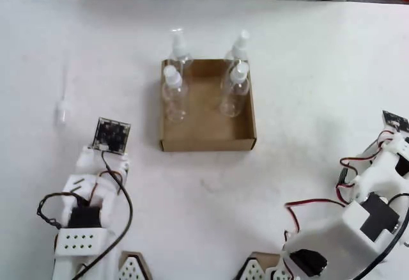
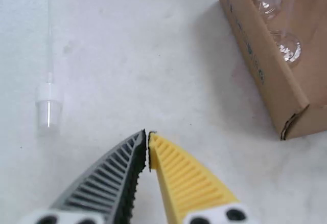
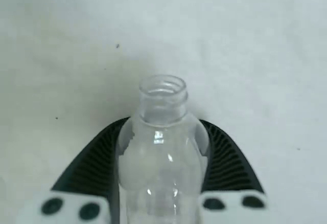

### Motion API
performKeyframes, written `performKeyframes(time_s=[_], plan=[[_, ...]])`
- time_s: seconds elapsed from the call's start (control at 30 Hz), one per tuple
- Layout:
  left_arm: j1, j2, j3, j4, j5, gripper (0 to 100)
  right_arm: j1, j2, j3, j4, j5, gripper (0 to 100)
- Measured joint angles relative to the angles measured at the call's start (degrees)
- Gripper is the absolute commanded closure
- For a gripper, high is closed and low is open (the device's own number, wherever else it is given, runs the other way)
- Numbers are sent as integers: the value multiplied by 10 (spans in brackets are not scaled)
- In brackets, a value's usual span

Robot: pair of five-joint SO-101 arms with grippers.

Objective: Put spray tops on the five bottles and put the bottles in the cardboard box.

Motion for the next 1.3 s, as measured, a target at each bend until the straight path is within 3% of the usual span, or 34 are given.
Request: performKeyframes(time_s=[0.33, 0.43, 0.7, 0.93, 1.3], plan=[[-11, 0, 0, 1, 0, 976, -1, -66, -18, 148, 0, 982], [-14, 0, -25, 46, 0, 976, -8, -94, -4, 156, 0, 982], [-40, 0, -181, 237, 0, 973, -80, -186, 141, 101, -41, 982], [-120, 13, -302, 275, 0, 972, -118, -221, 235, 24, -51, 982], [-207, 405, -538, 275, 0, 972, -118, -222, 239, 11, -52, 982]])
